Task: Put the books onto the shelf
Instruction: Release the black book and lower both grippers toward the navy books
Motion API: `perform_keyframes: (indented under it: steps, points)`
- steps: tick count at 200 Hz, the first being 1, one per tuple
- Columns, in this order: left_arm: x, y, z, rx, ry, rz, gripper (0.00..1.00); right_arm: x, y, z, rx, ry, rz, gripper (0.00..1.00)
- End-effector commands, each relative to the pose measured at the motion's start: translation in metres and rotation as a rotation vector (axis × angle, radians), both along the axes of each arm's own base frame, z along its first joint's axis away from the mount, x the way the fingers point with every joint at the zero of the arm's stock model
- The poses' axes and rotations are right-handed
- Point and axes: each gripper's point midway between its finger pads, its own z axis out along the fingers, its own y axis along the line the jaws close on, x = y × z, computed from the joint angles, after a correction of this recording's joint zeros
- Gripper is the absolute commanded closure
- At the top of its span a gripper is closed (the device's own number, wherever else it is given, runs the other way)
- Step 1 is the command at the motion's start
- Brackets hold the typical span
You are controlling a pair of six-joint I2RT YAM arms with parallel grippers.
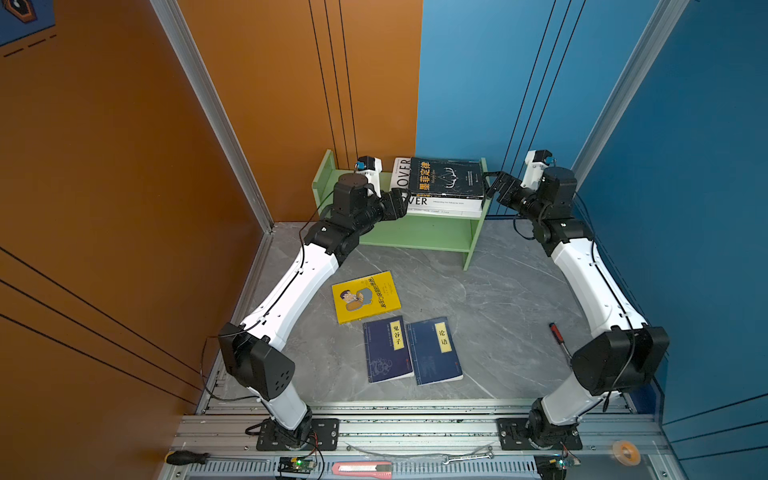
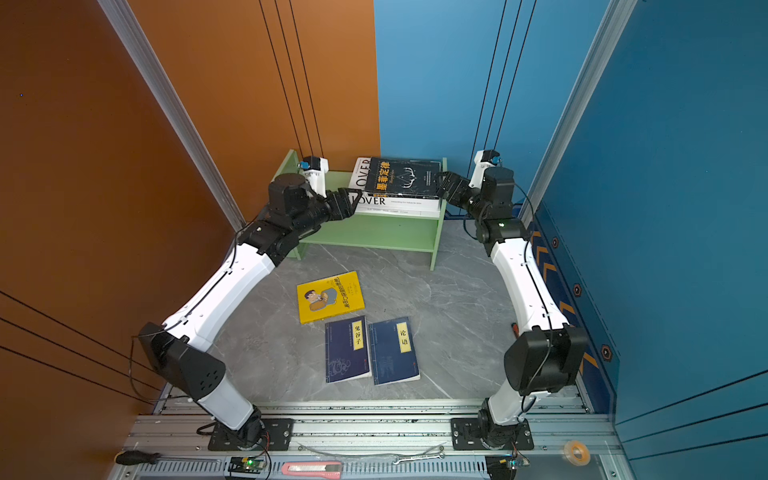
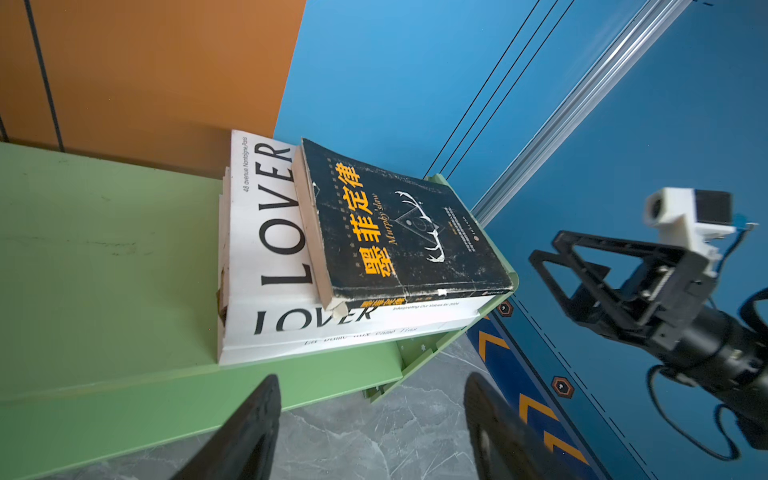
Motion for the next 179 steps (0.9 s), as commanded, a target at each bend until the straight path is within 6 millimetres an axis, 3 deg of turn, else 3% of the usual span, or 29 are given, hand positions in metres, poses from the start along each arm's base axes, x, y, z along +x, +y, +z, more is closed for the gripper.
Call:
perform_keyframes:
  steps: [1,26,67,91,120,148,179]
  points:
    - [-0.012,0.008,0.024,-0.036,-0.078,0.017,0.29,-0.025,-0.002,0.005,-0.041,-0.004,0.013,0.00]
    - [-0.019,0.018,0.014,-0.095,-0.040,0.064,0.27,-0.049,-0.003,-0.010,-0.044,0.054,0.014,0.00]
    - [-0.045,0.026,-0.029,-0.095,0.098,0.157,0.25,-0.092,0.000,-0.056,-0.058,0.182,0.012,0.00]
    - [-0.074,0.030,-0.077,-0.030,0.239,0.226,0.23,-0.114,0.005,-0.076,-0.027,0.228,0.009,0.00]
    - [-0.113,0.039,-0.141,-0.020,0.416,0.300,0.19,-0.140,0.036,-0.110,0.016,0.325,0.087,0.02]
    - [-0.154,0.047,-0.199,-0.038,0.541,0.347,0.01,-0.168,0.067,-0.142,0.004,0.420,0.179,0.03]
    - [-0.194,0.054,-0.239,-0.037,0.616,0.388,0.02,-0.199,0.083,-0.180,-0.013,0.565,0.282,0.04]
